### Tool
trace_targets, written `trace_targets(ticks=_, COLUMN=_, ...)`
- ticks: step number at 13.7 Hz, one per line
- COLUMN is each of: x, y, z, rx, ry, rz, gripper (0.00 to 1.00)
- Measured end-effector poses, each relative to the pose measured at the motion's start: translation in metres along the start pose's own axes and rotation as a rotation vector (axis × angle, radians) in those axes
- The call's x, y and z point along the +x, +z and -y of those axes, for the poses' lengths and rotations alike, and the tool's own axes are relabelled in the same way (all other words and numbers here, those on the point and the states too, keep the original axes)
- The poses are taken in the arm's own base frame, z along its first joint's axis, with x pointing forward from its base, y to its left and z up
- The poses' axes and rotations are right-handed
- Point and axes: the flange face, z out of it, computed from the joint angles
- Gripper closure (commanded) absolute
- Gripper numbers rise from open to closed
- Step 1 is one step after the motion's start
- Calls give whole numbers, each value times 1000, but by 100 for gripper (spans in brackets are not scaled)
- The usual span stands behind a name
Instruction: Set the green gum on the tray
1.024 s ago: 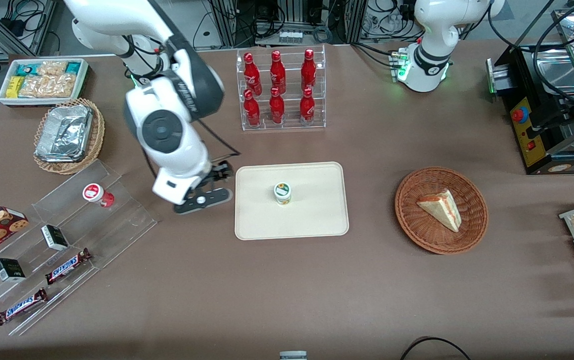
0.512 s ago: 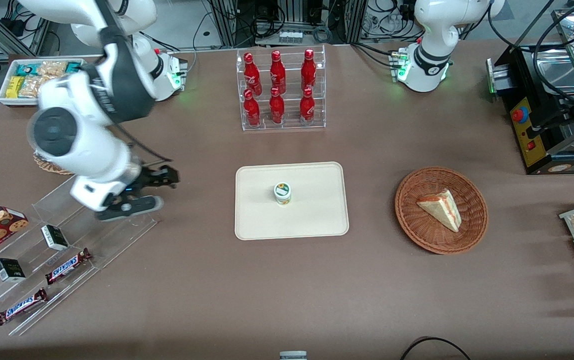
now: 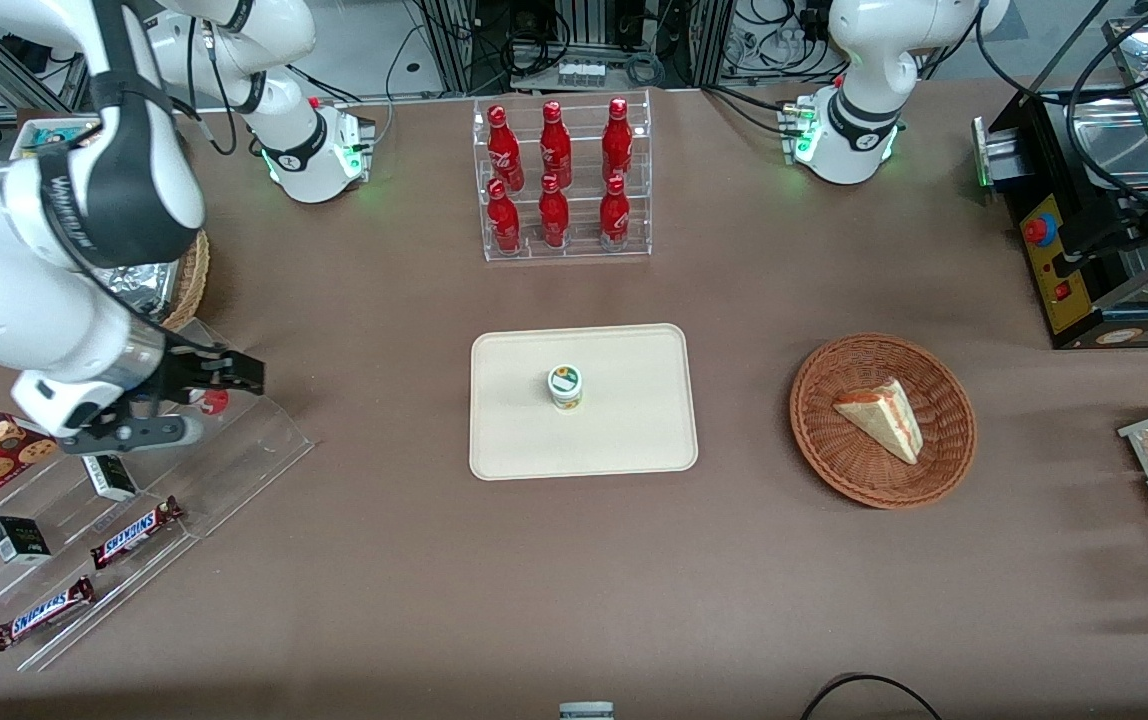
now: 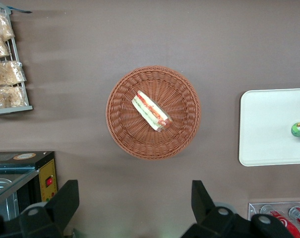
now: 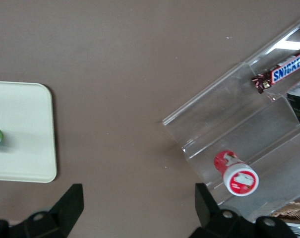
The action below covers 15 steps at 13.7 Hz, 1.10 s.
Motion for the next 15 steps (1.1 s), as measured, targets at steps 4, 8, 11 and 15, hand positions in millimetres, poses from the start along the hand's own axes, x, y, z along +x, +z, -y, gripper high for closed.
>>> trace_targets(ticks=4, x=-12, y=-14, z=-39, rx=20, ry=51, rz=-21, gripper=0)
trace_targets(ticks=8, x=-25, y=-20, z=-84, rx=27, ry=73, rz=-24, gripper=0)
trace_targets(ticks=11, x=-35, y=-25, z=-100, rx=32, ry=94, rz=-13, gripper=0)
trace_targets(ticks=15, x=-50, y=-44, z=-97, rx=34, ry=93, rz=-4, gripper=0)
